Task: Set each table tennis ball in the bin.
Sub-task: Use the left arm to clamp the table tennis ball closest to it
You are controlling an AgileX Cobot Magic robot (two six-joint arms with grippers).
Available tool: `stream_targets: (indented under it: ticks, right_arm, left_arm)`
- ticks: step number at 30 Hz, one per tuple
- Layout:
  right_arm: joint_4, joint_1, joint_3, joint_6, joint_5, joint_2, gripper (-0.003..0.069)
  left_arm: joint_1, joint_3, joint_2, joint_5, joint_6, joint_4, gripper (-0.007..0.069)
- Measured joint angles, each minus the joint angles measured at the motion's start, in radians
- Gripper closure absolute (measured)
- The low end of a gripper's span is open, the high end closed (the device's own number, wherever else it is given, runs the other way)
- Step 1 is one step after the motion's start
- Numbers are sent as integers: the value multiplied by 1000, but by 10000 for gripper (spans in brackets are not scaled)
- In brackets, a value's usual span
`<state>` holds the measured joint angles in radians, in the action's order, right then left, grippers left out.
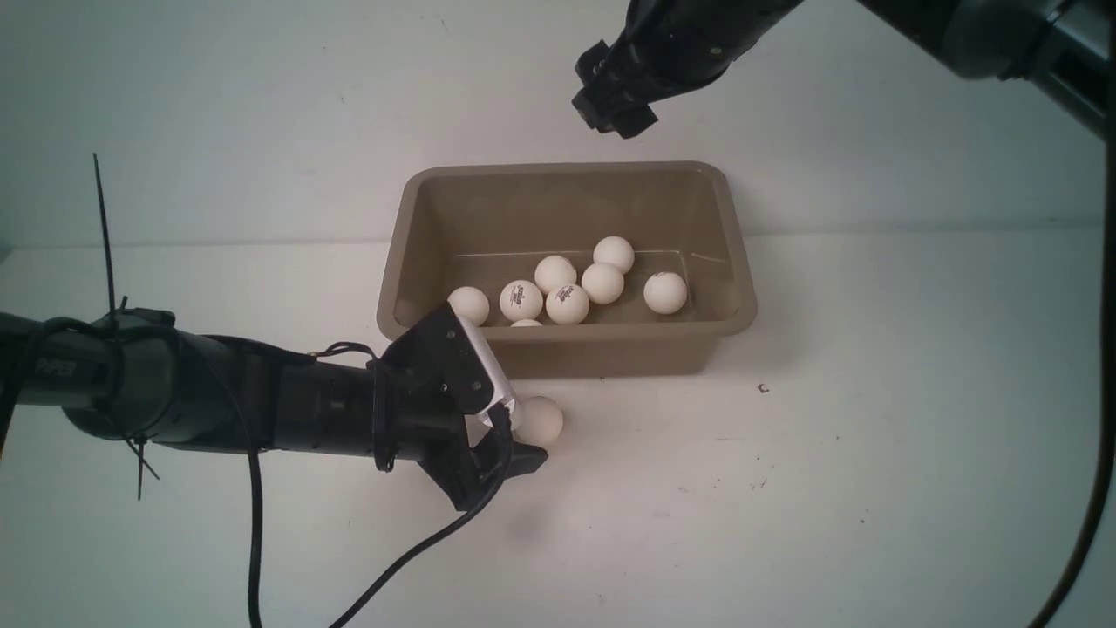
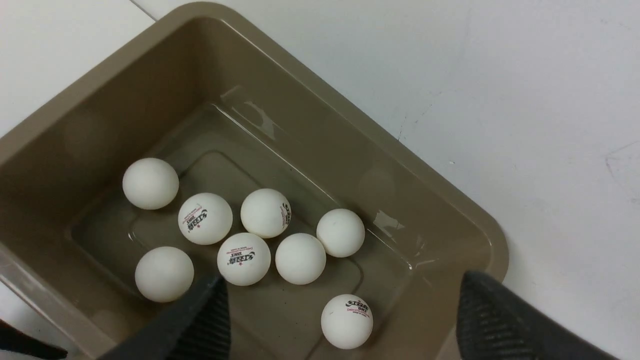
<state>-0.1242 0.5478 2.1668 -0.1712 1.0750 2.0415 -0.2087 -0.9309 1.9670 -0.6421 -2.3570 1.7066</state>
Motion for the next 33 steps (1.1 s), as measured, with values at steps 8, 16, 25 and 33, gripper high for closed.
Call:
stream_targets:
  ticks: [8,16,25,33]
  right_arm:
    - [1,0,0,0,1,0,106]
    - [1,0,0,0,2,0,106]
    - [1,0,0,-1,2,0,106]
    - [1,0,0,-2,1,0,111]
  left_arm:
    - [-3,-30,19,-8,-4,-8,122]
    - [-4,-75,74,-7,-4,-12,122]
    - [-4,-104,111,-8,30,-4,136]
    - [-43,-108,132,-18,29,4,221]
